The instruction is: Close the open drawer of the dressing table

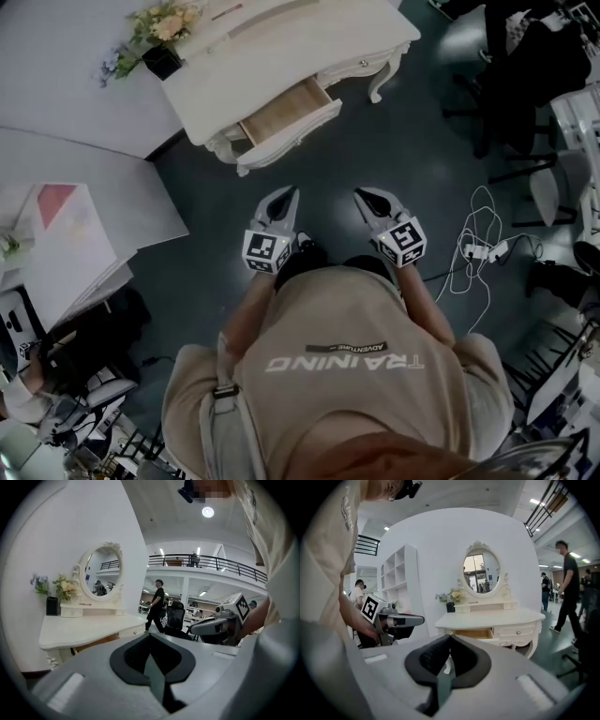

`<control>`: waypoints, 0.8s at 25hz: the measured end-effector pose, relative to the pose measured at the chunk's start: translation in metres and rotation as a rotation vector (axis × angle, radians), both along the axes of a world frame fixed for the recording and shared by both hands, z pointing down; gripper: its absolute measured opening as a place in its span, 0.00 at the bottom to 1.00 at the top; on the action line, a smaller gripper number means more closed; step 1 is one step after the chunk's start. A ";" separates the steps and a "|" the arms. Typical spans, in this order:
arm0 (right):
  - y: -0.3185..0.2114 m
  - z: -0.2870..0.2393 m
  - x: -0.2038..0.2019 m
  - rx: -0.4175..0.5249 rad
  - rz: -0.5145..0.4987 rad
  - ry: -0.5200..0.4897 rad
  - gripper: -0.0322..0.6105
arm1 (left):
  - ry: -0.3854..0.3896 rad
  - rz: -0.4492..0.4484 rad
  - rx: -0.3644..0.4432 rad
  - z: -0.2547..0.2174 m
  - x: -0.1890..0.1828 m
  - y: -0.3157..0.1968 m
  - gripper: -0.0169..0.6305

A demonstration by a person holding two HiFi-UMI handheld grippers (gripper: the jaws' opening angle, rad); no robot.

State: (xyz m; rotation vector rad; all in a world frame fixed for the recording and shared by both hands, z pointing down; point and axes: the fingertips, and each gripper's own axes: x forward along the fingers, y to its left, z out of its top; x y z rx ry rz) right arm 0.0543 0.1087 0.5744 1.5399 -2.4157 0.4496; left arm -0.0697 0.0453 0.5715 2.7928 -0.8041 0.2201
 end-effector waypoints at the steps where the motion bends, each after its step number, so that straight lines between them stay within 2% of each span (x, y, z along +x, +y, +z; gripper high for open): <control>1: -0.007 0.000 0.002 0.001 0.016 -0.010 0.05 | -0.003 0.010 -0.004 0.002 0.001 -0.007 0.04; 5: -0.027 0.004 0.008 -0.006 0.062 -0.055 0.05 | -0.007 0.030 -0.014 0.005 0.004 -0.027 0.04; 9: -0.050 0.014 0.021 -0.024 0.065 -0.086 0.05 | -0.012 0.026 -0.014 0.008 0.011 -0.047 0.04; 15: -0.094 0.026 0.041 -0.022 -0.029 -0.099 0.05 | -0.051 -0.049 0.010 0.004 0.028 -0.079 0.04; 20: -0.150 0.017 0.057 0.024 -0.134 -0.096 0.05 | -0.080 -0.154 0.003 -0.008 0.036 -0.123 0.04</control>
